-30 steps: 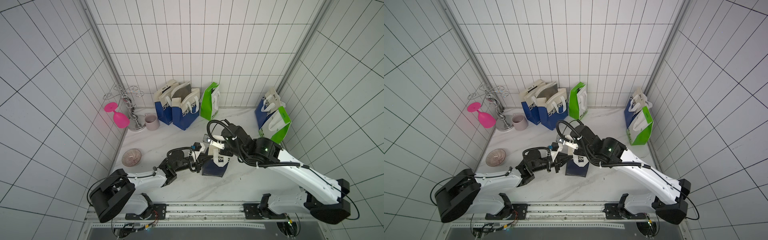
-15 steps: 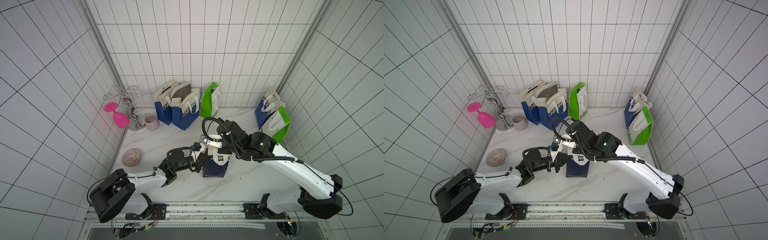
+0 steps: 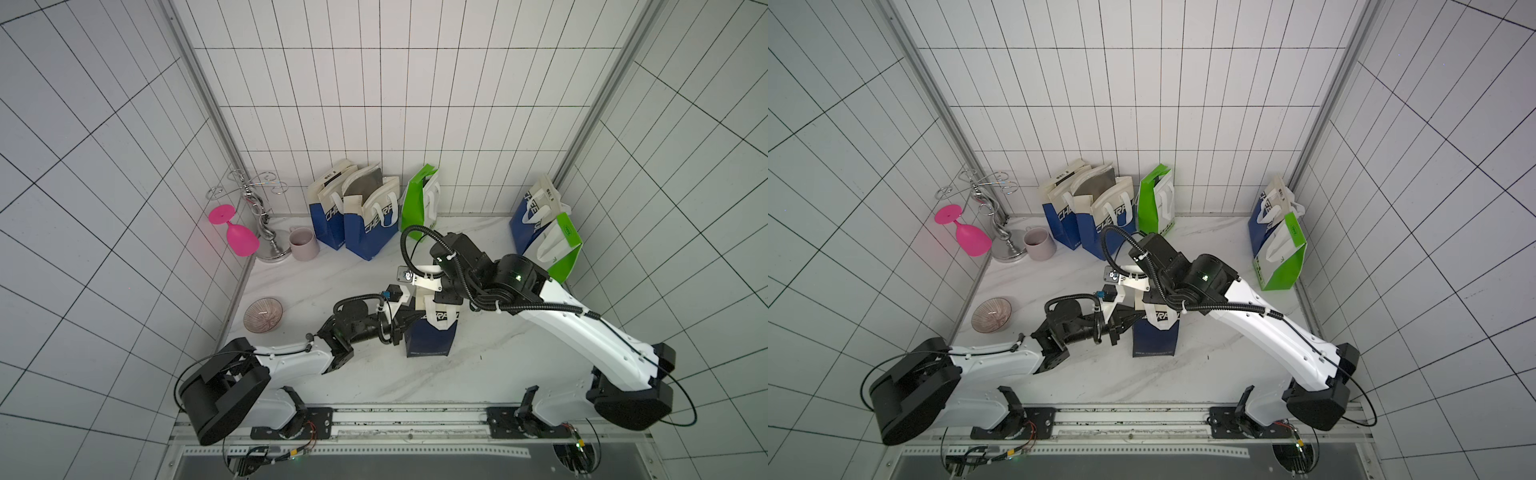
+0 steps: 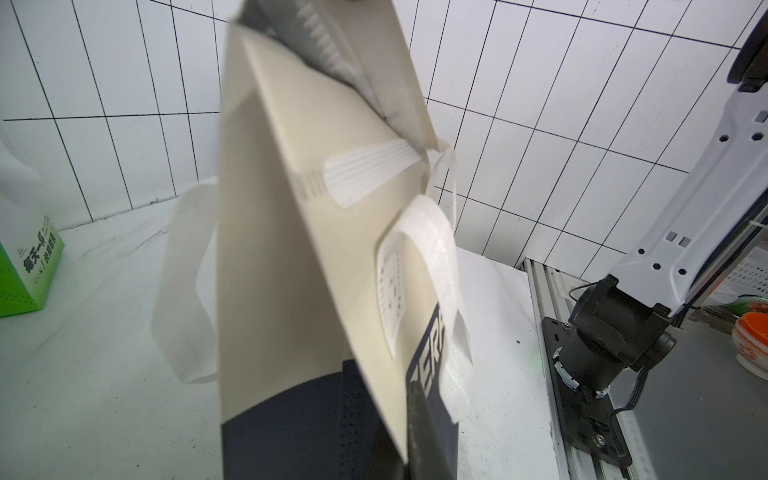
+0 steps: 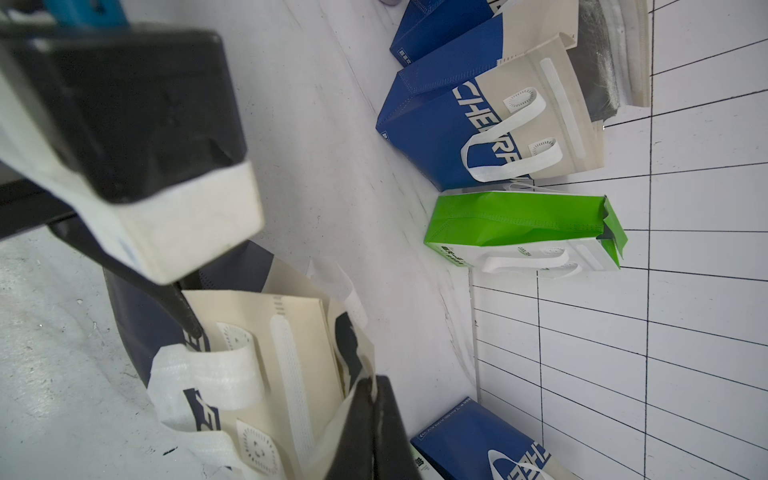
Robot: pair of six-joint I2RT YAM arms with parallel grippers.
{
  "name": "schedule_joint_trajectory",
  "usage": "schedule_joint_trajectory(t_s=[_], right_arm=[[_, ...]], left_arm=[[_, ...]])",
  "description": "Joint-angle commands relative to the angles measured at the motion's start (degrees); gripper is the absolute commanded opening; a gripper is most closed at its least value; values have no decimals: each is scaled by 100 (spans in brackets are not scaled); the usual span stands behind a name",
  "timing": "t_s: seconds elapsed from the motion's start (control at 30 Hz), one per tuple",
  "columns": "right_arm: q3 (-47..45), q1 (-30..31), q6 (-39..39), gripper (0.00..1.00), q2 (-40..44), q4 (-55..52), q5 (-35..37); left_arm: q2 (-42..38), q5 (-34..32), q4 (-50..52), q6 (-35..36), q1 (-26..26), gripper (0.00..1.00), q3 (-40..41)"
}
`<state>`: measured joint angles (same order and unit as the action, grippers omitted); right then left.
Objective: Open the takeout bag
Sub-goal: Open the takeout bag at the center of the board.
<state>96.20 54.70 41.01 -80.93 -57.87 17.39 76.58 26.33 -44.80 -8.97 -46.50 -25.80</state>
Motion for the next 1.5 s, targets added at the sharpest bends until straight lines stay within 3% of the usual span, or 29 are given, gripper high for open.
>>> schedule_joint_trajectory(t_s=[0.0, 0.13, 0.3, 0.63, 1.2, 1.47], right_arm=[[-387, -65, -253, 0, 428, 705, -2], [-991, -65, -397, 0, 745, 1148, -120], [-1272, -59, -515, 12, 903, 1269, -341], [-1791, -5, -676, 21, 1009, 1485, -249], [-2676, 199, -867, 24, 1606, 1700, 286], [-2804, 208, -885, 19, 1668, 1700, 368]], left_arm=[[4, 103, -5, 80, -27, 0, -13], [5, 113, 5, 64, -26, 0, -19], [17, 112, -5, 71, -28, 0, -21], [39, 118, 6, 62, -27, 0, -36], [84, 127, 13, 59, -28, 0, -57], [83, 117, 15, 64, -26, 0, -52]])
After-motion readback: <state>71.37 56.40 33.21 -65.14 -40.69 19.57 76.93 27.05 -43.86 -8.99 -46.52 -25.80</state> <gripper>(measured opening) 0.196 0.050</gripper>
